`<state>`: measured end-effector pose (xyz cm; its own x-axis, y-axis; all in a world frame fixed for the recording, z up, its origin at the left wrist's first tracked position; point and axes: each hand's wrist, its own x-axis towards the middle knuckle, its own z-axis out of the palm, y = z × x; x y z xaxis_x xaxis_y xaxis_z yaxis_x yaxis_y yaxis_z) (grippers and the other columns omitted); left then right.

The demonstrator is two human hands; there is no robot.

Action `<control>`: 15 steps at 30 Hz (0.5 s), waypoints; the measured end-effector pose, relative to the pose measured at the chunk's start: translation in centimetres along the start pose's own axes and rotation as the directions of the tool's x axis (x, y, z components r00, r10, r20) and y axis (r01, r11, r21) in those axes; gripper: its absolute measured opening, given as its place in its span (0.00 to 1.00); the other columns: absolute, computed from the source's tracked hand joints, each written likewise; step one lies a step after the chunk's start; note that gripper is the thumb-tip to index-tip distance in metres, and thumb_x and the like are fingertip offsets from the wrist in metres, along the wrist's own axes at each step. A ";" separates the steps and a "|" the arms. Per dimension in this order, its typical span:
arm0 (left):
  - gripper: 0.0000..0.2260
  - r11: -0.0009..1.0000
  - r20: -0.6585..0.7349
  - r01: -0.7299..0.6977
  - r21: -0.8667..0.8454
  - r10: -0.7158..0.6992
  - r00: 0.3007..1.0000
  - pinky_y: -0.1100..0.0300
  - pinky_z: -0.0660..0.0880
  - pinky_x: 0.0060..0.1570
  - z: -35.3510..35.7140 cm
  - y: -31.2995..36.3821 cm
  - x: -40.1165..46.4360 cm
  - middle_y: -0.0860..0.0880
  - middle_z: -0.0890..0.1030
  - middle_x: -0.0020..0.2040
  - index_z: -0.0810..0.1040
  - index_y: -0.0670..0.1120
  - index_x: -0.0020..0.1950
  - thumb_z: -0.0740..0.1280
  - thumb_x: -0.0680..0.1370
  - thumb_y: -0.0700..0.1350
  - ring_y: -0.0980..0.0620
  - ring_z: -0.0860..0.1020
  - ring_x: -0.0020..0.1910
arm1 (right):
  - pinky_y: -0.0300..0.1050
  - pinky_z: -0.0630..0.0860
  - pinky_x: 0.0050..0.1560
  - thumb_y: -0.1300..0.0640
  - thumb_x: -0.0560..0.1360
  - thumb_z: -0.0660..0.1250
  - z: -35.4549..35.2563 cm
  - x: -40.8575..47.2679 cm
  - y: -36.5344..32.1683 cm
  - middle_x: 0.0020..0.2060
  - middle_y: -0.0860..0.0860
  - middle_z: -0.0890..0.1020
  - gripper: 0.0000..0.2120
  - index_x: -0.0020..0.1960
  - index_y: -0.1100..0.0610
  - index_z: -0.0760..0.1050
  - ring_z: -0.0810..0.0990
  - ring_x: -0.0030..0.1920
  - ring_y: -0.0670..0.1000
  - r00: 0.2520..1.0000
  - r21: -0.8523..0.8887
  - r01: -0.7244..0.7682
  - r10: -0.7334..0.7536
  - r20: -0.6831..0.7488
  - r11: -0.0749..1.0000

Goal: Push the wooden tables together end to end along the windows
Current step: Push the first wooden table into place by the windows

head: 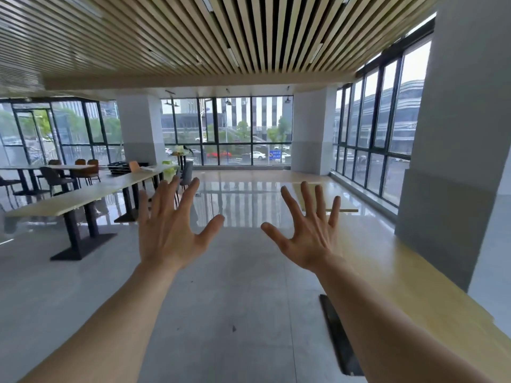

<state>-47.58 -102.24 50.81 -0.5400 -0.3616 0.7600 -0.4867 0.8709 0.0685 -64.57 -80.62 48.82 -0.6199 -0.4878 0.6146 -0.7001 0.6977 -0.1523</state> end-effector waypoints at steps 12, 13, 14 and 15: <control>0.40 0.999 -0.075 -0.021 -0.049 0.017 0.997 0.37 0.47 0.80 28.4 -7.2 23.9 0.46 0.61 0.83 0.61 0.55 0.83 0.50 0.76 0.76 0.44 0.57 0.82 | 0.70 0.29 0.77 0.16 0.69 0.34 22.2 28.1 2.8 0.84 0.50 0.36 0.46 0.83 0.36 0.36 0.29 0.82 0.56 1.000 -0.064 0.009 -0.009 0.009 0.998; 0.40 0.999 -0.071 -0.022 -0.050 0.019 0.997 0.37 0.47 0.80 31.4 -8.1 25.9 0.46 0.61 0.83 0.61 0.55 0.83 0.50 0.76 0.76 0.44 0.56 0.83 | 0.70 0.29 0.77 0.16 0.70 0.35 24.4 30.6 3.1 0.84 0.50 0.36 0.46 0.83 0.36 0.37 0.29 0.82 0.56 1.000 -0.073 0.011 -0.011 0.011 0.997; 0.41 0.998 -0.062 -0.025 -0.057 0.021 0.998 0.38 0.46 0.80 34.4 -8.9 28.1 0.46 0.61 0.83 0.61 0.55 0.83 0.50 0.76 0.77 0.44 0.56 0.83 | 0.70 0.29 0.77 0.16 0.70 0.36 26.6 33.3 3.3 0.84 0.50 0.36 0.46 0.83 0.36 0.37 0.30 0.82 0.56 1.000 -0.084 0.010 -0.008 0.017 0.996; 0.41 0.997 -0.054 -0.029 -0.068 0.025 0.998 0.38 0.46 0.80 37.2 -9.7 30.5 0.46 0.61 0.82 0.61 0.55 0.82 0.49 0.76 0.77 0.44 0.57 0.82 | 0.70 0.29 0.77 0.16 0.71 0.37 28.6 36.2 3.5 0.84 0.50 0.36 0.46 0.83 0.36 0.37 0.30 0.82 0.56 1.000 -0.095 0.000 0.002 0.022 0.995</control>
<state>-84.92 -134.11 49.26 -0.5141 -0.3210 0.7954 -0.4235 0.9014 0.0901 -99.66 -110.84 48.37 -0.6287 -0.4980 0.5972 -0.6635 0.7441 -0.0780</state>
